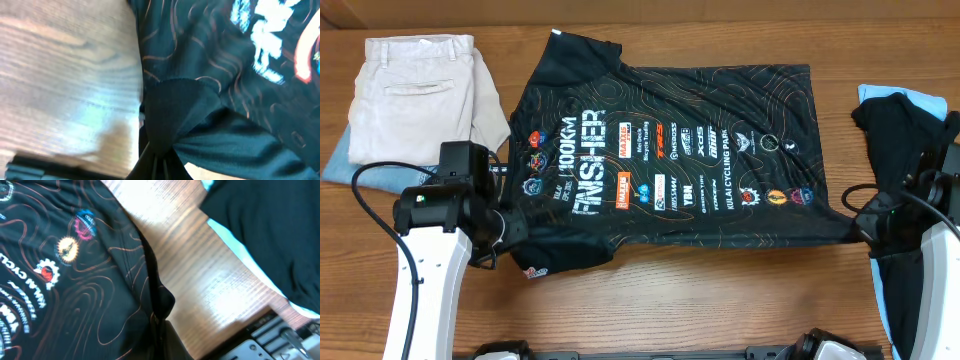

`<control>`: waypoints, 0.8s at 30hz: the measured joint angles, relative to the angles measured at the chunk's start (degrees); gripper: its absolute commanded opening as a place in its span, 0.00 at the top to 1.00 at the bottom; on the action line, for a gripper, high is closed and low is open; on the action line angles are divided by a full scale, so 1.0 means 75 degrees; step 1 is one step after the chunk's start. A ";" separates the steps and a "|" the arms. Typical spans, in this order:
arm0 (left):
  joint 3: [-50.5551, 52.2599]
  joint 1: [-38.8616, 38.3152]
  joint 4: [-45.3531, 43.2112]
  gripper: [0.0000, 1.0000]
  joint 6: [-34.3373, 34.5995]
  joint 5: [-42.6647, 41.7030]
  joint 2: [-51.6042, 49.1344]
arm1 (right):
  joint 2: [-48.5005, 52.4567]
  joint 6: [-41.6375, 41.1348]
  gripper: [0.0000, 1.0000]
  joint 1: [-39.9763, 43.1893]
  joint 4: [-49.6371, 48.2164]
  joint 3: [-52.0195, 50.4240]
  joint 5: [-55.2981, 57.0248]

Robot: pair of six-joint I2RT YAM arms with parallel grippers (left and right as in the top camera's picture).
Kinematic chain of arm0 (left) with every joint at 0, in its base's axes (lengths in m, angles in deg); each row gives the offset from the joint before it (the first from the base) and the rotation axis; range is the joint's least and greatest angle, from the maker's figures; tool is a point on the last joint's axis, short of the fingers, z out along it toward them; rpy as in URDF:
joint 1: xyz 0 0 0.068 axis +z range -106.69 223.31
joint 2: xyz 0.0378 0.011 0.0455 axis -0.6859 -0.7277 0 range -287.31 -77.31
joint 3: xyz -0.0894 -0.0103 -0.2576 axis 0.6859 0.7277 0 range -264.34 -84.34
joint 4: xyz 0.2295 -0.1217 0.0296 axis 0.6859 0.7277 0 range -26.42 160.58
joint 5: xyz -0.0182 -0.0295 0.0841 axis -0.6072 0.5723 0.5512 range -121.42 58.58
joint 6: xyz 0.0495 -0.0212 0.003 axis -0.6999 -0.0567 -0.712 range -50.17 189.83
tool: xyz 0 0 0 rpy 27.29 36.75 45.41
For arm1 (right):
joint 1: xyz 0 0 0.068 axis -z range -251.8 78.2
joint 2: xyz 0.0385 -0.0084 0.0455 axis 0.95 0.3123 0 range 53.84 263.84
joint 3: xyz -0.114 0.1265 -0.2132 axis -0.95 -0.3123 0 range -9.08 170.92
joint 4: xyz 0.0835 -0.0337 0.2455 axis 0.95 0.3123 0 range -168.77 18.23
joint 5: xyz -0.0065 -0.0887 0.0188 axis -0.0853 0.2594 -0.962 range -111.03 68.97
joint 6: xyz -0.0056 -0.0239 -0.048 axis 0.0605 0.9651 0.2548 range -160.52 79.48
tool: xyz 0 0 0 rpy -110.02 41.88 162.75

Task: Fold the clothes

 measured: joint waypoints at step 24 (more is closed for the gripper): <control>0.0044 0.0000 -0.4899 0.96 0.0195 -0.0012 -0.2165 | 0.2398 0.0370 0.96 -0.0635 -0.3739 -0.0032 -0.1271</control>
